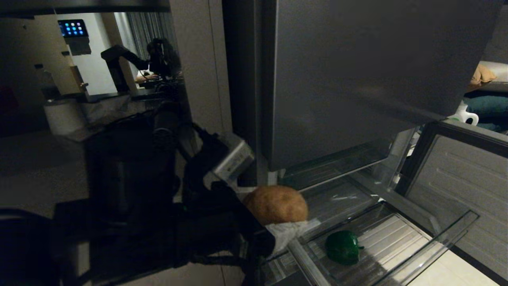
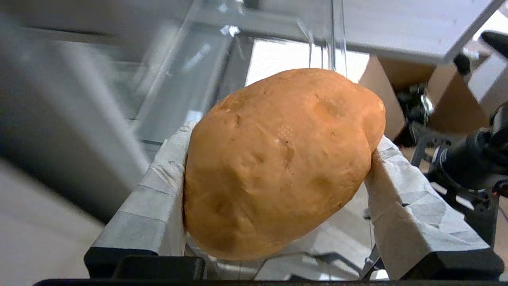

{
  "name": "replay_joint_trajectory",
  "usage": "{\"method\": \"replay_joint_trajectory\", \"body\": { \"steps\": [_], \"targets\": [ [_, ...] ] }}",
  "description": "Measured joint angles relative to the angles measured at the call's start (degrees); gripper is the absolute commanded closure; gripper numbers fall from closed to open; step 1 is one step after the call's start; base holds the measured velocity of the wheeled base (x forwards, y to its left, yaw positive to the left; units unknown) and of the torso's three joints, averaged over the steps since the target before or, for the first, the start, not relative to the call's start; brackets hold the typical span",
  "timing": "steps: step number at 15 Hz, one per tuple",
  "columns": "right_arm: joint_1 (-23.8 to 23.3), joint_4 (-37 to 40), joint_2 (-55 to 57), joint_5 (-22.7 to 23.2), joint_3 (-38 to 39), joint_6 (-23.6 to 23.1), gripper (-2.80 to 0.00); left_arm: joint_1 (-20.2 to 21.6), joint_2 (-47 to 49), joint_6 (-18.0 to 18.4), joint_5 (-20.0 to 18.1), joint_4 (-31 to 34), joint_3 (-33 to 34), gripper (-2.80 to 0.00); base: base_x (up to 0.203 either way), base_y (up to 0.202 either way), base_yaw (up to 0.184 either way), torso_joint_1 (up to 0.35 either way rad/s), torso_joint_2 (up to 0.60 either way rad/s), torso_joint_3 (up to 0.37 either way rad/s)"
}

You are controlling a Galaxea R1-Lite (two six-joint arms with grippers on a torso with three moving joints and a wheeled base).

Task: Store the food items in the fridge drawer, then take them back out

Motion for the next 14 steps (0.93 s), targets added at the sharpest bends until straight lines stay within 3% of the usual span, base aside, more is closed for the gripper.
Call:
{"method": "replay_joint_trajectory", "body": {
  "steps": [7, 11, 14],
  "targets": [
    [0.0, 0.0, 0.0, 0.0, 0.0, 0.0, 0.0, -3.4, 8.0, -0.9, 0.5, -0.6, -3.8, 0.0, 0.0, 0.0, 0.0, 0.0, 0.0, 0.0],
    [0.0, 0.0, 0.0, 0.0, 0.0, 0.0, 0.0, -4.5, 12.6, -1.3, 1.4, -6.4, -5.3, 0.0, 0.0, 0.0, 0.0, 0.0, 0.0, 0.0],
    [0.0, 0.0, 0.0, 0.0, 0.0, 0.0, 0.0, -5.2, 15.7, -1.3, 3.1, -7.2, -7.2, 0.0, 0.0, 0.0, 0.0, 0.0, 0.0, 0.0]
  ]
}}
